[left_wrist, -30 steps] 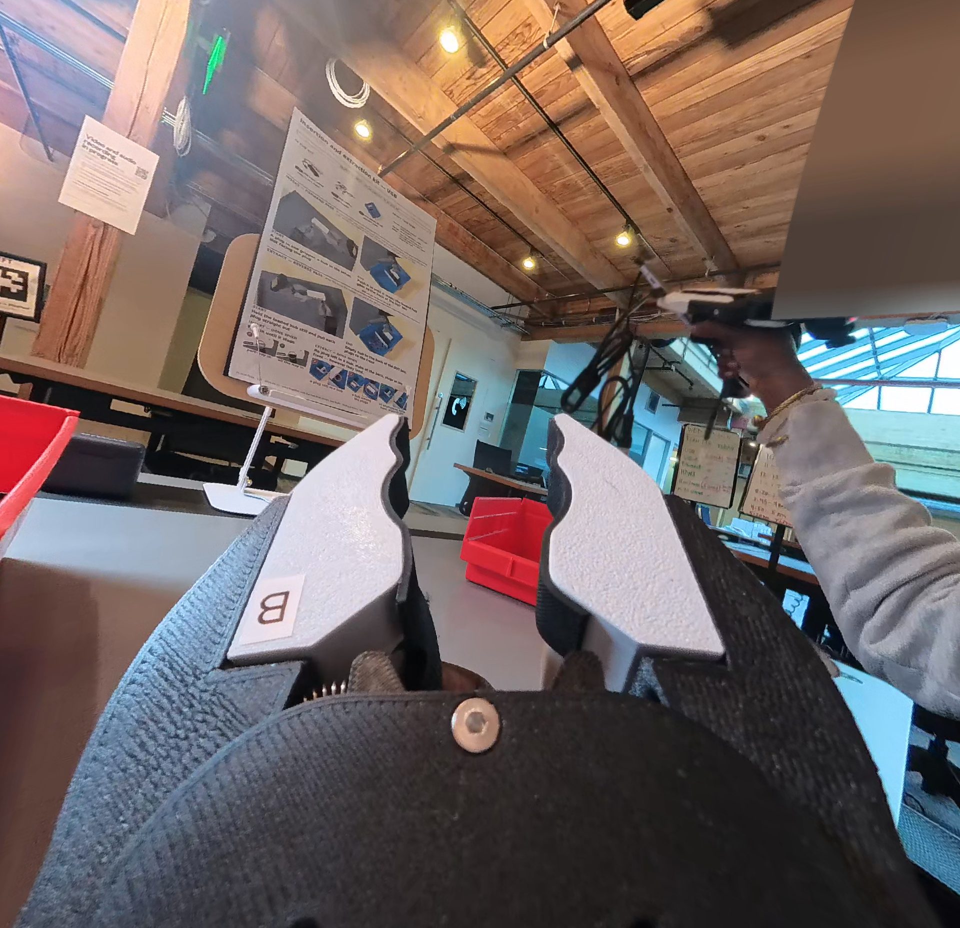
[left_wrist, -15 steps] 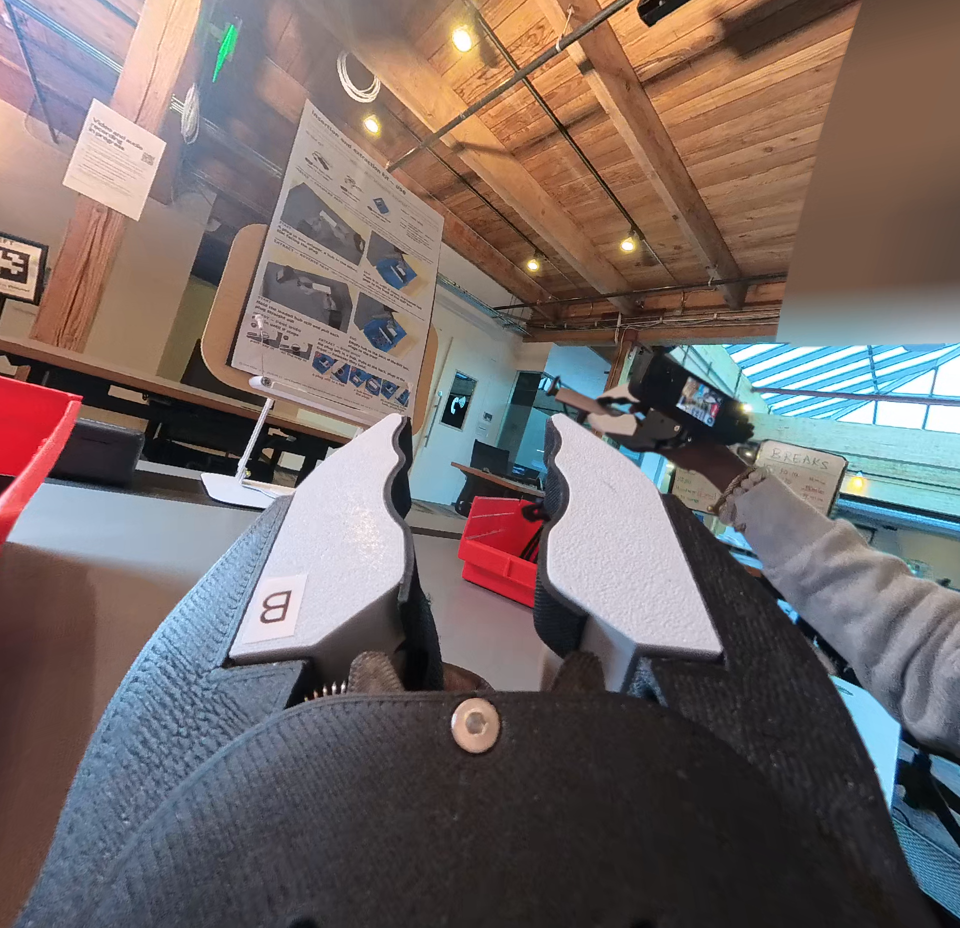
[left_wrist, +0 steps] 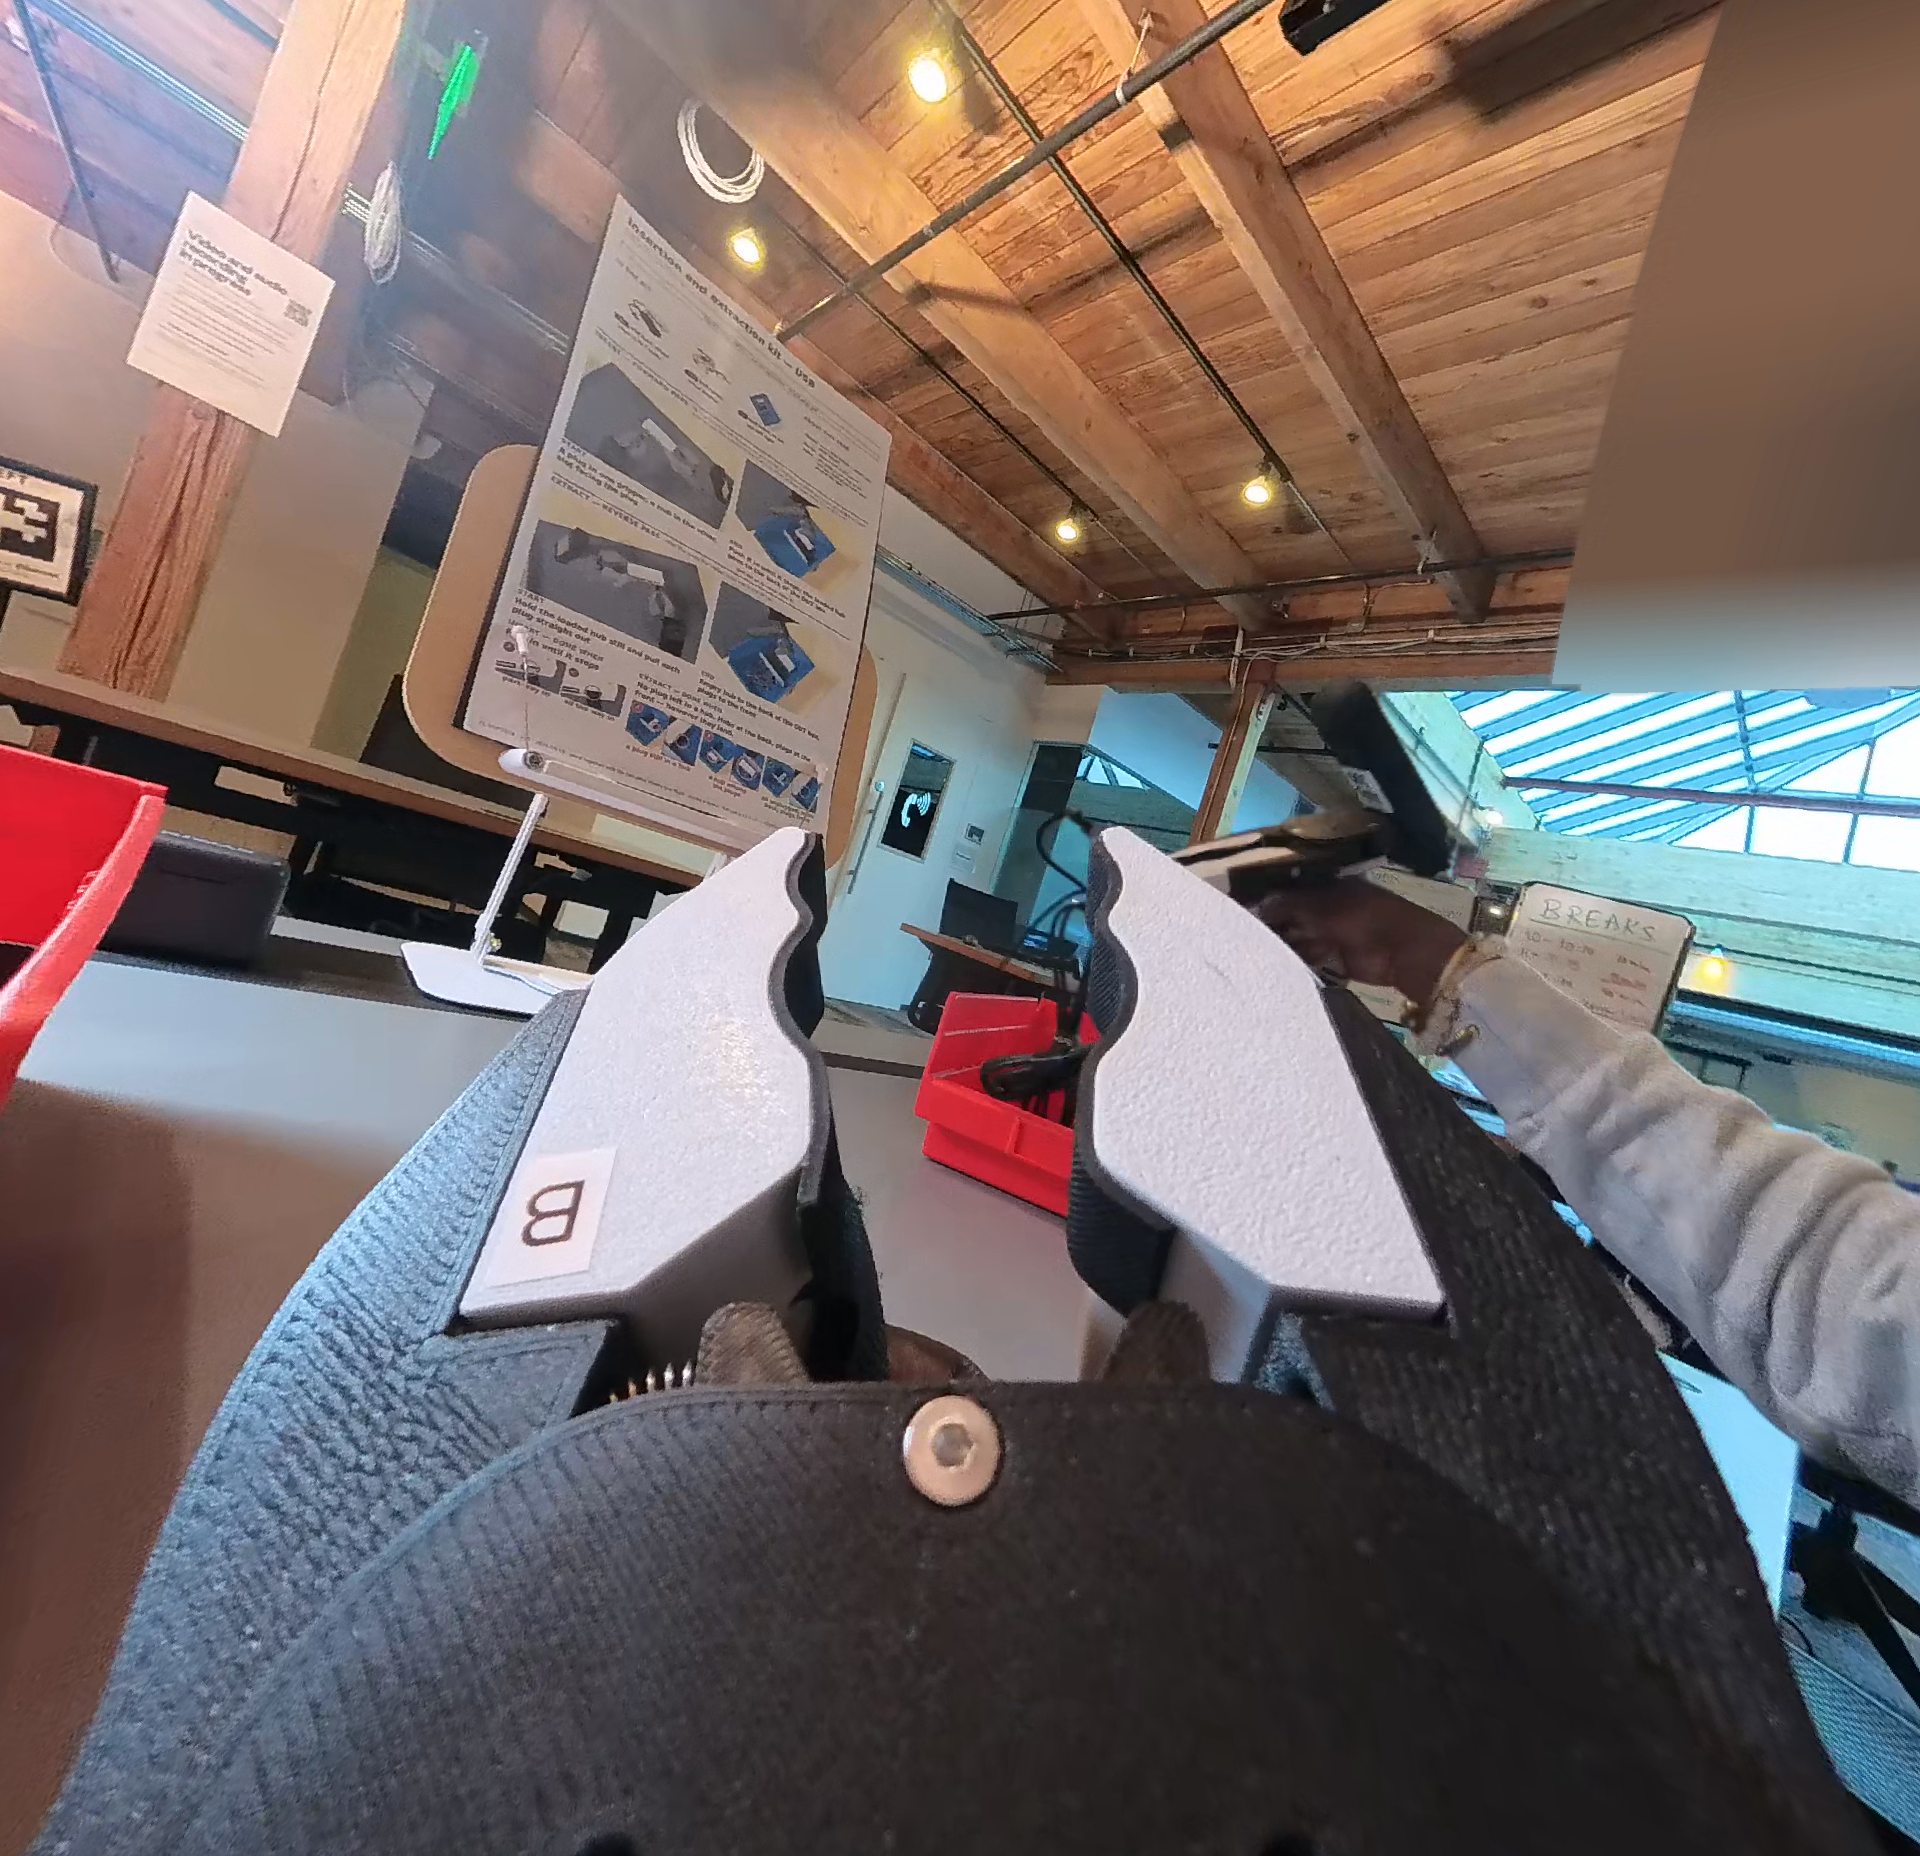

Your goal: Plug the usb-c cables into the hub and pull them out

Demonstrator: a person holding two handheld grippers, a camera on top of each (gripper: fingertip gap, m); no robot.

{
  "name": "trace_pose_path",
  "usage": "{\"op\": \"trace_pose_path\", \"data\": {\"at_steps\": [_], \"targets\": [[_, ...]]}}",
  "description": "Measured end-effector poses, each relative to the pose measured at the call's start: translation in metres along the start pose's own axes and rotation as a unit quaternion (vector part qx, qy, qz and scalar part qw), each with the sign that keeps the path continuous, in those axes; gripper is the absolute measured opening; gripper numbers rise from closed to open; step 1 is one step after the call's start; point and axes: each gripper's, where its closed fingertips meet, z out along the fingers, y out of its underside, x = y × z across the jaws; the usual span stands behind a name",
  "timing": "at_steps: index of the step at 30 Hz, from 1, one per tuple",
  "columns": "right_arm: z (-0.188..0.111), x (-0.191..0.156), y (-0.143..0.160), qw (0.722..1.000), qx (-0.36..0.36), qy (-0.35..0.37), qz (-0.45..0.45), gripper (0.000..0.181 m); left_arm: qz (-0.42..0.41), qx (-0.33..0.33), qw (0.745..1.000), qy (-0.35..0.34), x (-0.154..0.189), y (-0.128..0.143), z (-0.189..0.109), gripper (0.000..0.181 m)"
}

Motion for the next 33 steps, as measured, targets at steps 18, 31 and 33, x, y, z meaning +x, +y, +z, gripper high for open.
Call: {"op": "trace_pose_path", "data": {"at_steps": [18,31,33], "targets": [[-0.017,0.081,0.135,0.953,-0.219,0.205,0.052,0.022,0.0,-0.006,1.0,-0.002,-0.001,0.002,0.001,0.048],[0.012,0.05,0.18,0.896,-0.421,0.116,0.077,0.079,-0.009,-0.005,1.0,-0.003,-0.002,0.002,0.001,0.048],[0.011,0.049,0.147,0.927,-0.345,0.12,0.081,0.093,-0.011,-0.004,1.0,-0.002,-0.002,0.001,0.0,0.048]]}}
